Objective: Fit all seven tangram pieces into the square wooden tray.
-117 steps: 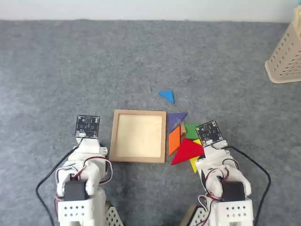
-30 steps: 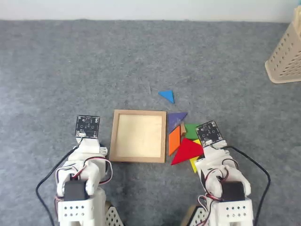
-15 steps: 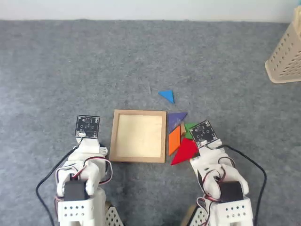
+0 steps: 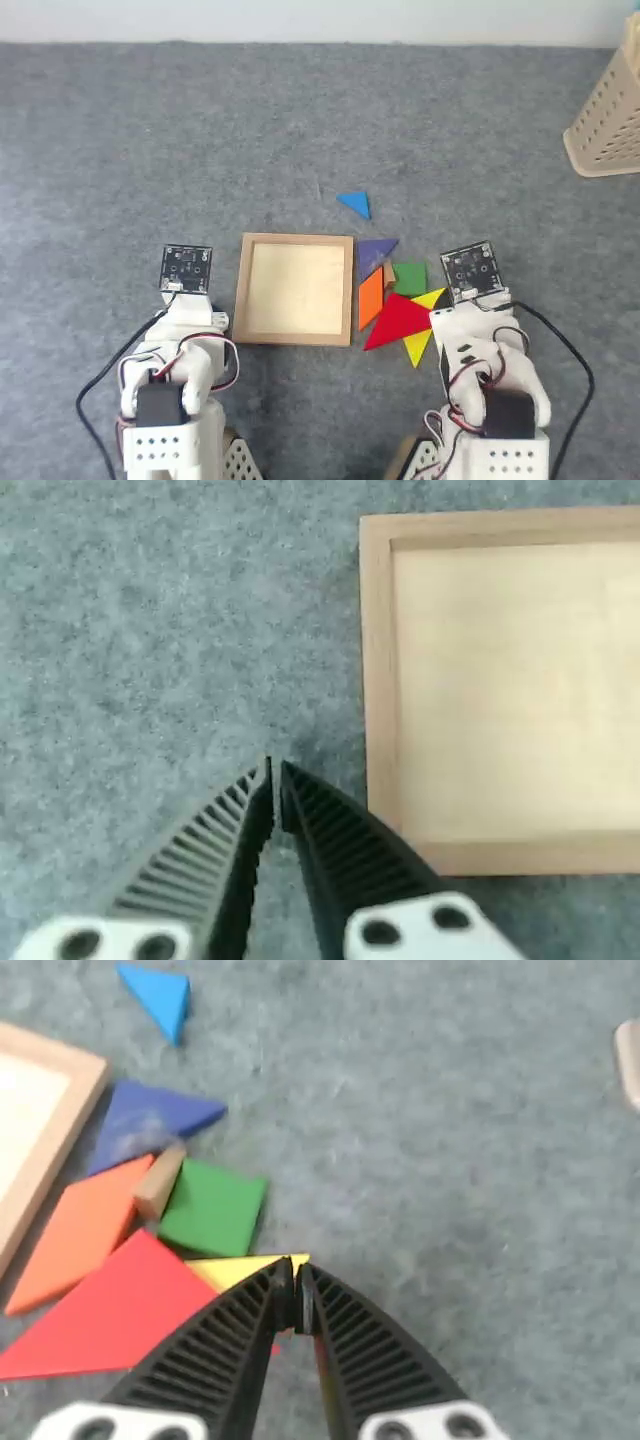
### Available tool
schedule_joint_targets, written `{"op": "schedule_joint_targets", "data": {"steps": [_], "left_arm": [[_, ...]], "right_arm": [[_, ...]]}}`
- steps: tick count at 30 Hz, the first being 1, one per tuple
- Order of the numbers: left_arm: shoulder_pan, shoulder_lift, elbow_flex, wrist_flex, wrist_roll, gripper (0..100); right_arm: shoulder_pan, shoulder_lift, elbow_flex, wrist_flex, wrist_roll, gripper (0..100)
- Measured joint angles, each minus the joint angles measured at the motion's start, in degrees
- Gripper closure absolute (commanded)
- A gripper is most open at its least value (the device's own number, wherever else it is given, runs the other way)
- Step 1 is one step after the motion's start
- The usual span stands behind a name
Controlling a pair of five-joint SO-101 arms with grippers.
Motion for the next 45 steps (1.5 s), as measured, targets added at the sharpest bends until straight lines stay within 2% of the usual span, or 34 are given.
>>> {"op": "schedule_joint_targets", "data": {"steps": [5,9,12,15,21,45], "left_arm": [[0.0,0.0,0.0,0.0,0.0,98],[0.0,0.0,0.0,0.0,0.0,98],[0.0,0.0,0.0,0.0,0.0,98],[0.0,0.0,0.0,0.0,0.0,98],[0.0,0.0,0.0,0.0,0.0,98],[0.0,0.0,0.0,0.0,0.0,98]], "right_arm": [[-0.18,14.77,-6.68,-0.62,0.0,95.7],[-7.03,34.02,-16.18,2.2,0.79,88.7],[-11.96,46.59,-20.66,3.6,2.55,89.3],[-12.92,54.59,-21.8,4.13,4.31,90.2],[-13.36,56.26,-21.89,3.96,6.51,90.2],[-13.36,56.7,-20.13,-0.35,6.68,90.2]]}}
